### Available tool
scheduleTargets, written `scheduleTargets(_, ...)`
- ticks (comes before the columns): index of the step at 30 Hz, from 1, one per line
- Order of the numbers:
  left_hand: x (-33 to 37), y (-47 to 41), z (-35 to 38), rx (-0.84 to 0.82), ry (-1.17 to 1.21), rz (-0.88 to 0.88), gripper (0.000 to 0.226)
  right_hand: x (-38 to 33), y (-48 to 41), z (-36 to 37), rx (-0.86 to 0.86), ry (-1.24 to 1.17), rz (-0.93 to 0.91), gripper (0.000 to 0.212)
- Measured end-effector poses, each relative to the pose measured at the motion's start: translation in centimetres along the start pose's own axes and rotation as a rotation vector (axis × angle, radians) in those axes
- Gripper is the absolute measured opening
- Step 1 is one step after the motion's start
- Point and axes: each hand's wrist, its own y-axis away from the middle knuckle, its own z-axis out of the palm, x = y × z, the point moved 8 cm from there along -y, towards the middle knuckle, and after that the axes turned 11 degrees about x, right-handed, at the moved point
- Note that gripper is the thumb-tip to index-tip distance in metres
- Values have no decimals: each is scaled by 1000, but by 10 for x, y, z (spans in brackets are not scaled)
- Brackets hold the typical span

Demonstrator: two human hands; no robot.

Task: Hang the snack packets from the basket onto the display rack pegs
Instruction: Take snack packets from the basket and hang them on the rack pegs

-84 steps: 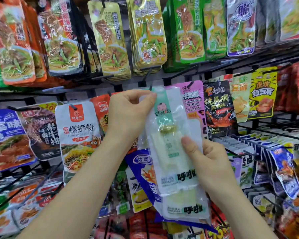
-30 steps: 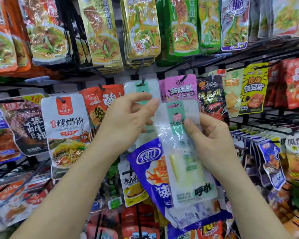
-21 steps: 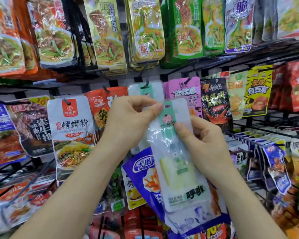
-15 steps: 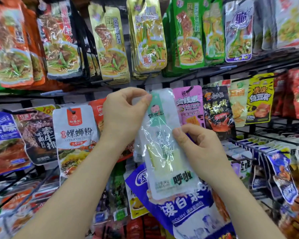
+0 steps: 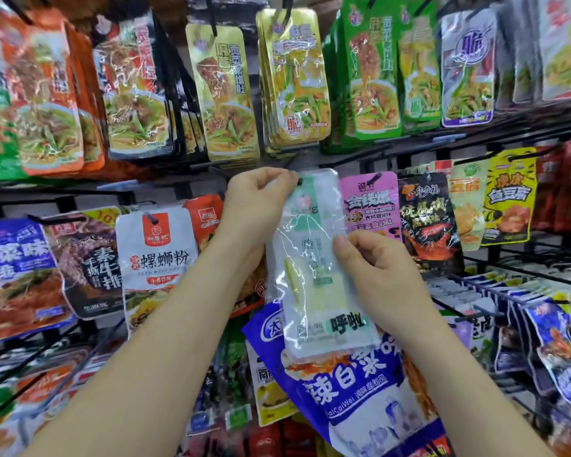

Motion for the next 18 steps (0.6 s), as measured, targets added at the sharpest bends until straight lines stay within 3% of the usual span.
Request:
scheduleTargets(4,-9,2,0,-13,-55,3,4,7,0,3,-5,29,20,41)
scheduleTargets(7,-16,19,-7,-88,-112,94,44,13,-2,3,18,40,35,39)
scheduleTargets(10,-24,38,-13,-176,-137,211,55,17,1,2,25,65,42,34)
scheduleTargets(15,-22,23,-24,-17,-526,373,50,31,9,-21,42,163,115,12)
scheduleTargets(18,-22,28,-17,-15,-733,497,54,34,8,-21,-31,254,137,20)
